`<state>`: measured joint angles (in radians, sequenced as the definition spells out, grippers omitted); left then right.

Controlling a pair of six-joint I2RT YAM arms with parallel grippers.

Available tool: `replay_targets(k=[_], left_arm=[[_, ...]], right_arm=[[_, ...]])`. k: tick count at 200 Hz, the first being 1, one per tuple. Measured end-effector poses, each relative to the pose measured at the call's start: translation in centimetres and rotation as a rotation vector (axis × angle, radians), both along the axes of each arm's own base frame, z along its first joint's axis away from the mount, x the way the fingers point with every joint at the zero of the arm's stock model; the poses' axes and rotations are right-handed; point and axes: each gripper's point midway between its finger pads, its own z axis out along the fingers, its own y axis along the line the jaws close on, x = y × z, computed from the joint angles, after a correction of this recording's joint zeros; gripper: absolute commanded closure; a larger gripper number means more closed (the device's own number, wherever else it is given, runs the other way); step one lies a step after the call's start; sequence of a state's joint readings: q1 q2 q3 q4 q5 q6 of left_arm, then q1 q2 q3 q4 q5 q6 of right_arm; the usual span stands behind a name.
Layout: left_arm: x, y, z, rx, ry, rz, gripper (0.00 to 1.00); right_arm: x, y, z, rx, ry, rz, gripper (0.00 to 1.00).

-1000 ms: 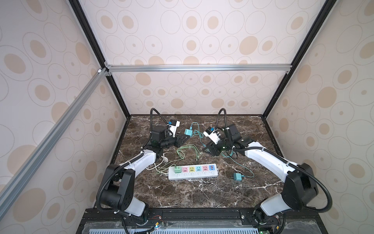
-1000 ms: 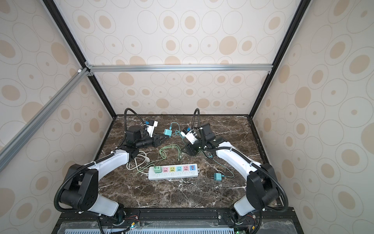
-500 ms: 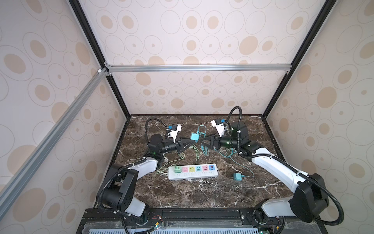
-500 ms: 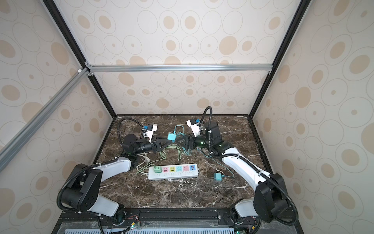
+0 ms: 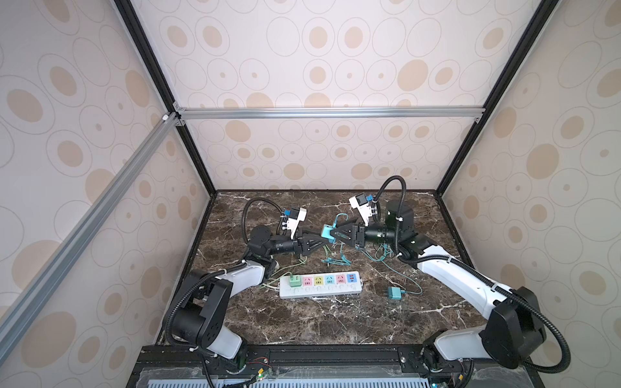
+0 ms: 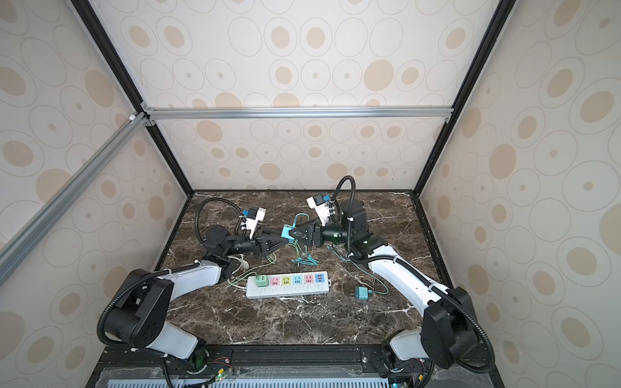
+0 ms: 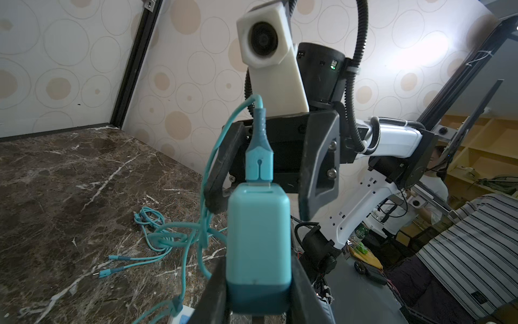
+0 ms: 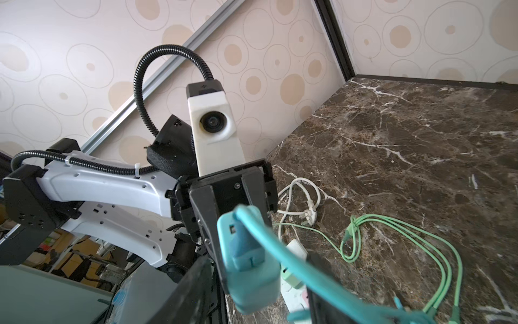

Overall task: Insert plugs into power strip
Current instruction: Pass the plug.

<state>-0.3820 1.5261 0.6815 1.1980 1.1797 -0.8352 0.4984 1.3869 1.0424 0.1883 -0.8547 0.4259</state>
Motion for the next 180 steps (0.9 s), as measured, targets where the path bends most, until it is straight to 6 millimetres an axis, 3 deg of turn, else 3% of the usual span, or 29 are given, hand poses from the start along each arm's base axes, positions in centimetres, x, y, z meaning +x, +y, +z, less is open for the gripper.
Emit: replay_targets(k=[41,87,129,180], left_arm=[[-0.2,-0.1,-0.1,0.008,0.007,-0.018,0.87],[-0.3,-0.3,0.0,0.013,0.009,-0.034,0.86],[-0.6,-0.4,-0.1,0.018,0.018,-0.052,0.84],[-0.7,-0.5,-0.2,0.03,0.029,-0.067,0.6]], right_arm=[[-0.2,0.5,-0.7,0.006,0.03,0.046,0.52],[-0.6,0.7,-0.2,0.017,0.023,0.074,0.56],[-0.9,0.8,-0.1,0.018,0.009,0.095,0.72],[-1.1,0.7,-0.3,0.0,-0.027,0.117,0.79]])
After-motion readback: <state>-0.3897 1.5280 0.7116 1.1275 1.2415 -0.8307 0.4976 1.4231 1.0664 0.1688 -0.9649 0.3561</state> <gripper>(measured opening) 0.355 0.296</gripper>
